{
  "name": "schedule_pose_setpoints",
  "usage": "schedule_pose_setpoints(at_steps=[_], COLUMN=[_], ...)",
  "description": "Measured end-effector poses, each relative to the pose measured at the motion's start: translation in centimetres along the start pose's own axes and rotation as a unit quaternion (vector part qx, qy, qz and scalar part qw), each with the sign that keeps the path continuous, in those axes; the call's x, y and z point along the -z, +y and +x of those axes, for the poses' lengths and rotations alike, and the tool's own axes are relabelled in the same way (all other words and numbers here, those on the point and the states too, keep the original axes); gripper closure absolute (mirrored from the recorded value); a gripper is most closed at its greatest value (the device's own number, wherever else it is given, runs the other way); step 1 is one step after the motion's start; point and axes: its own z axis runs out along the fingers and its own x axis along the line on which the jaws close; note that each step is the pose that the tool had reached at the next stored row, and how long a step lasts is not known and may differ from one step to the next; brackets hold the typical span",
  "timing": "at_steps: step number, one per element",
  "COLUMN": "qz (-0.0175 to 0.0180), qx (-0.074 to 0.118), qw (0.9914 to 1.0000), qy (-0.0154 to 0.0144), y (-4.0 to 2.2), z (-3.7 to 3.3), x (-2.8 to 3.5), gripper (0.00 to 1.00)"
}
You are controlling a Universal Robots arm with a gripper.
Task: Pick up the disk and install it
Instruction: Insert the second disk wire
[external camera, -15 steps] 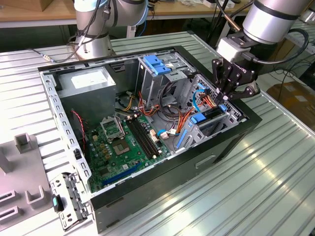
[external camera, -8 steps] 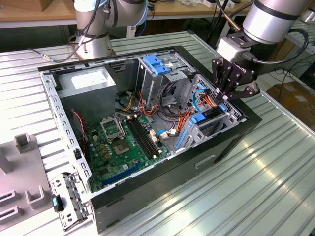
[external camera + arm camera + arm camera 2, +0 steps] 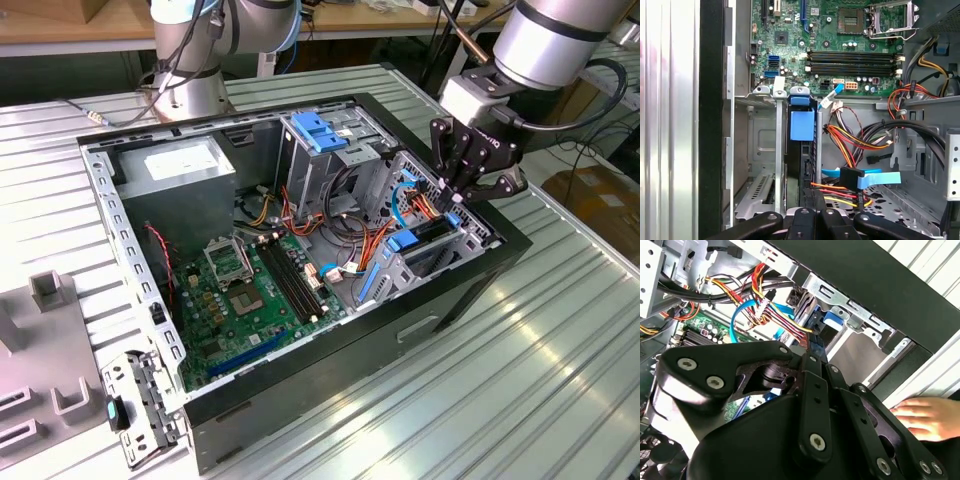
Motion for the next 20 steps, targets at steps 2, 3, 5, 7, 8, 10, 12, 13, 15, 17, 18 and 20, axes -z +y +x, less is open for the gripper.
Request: schedule_pose_setpoints(at_steps=[2, 3, 5, 7, 8, 10, 12, 13, 15, 17, 18, 20], qz=[0.0, 0.0, 0.0, 0.0, 0.0, 0.0, 0.0, 0.0, 0.0, 0.0001, 0.0001, 0.0001], qx=[0.0, 0.0, 0.0, 0.0, 0.0, 0.0, 0.0, 0.0, 0.0, 0.0, 0.0, 0.0], qw=[1.0, 1.0, 1.0, 1.0, 1.0, 1.0, 1.0, 1.0, 1.0, 1.0, 1.0, 1.0], qy=[0.0, 0.0, 0.0, -0.0001, 0.0, -0.0001, 0.0, 0.0, -0.0001, 0.0, -0.0001, -0.0001], y=[0.0, 0.01, 0.02, 0.02, 0.02, 0.03, 0.18, 0.34, 0.99, 1.7, 1.73, 1.73], z=[0.0, 0.0, 0.0, 0.0, 0.0, 0.0, -0.01, -0.01, -0.02, -0.03, -0.03, -0.03], x=[0.0, 0.0, 0.0, 0.0, 0.0, 0.0, 0.0, 0.01, 0.01, 0.06, 0.14, 0.25], gripper=[0.89, 0.89, 0.89, 0.89, 0.89, 0.89, 0.89, 0.89, 0.89, 0.89, 0.89, 0.89])
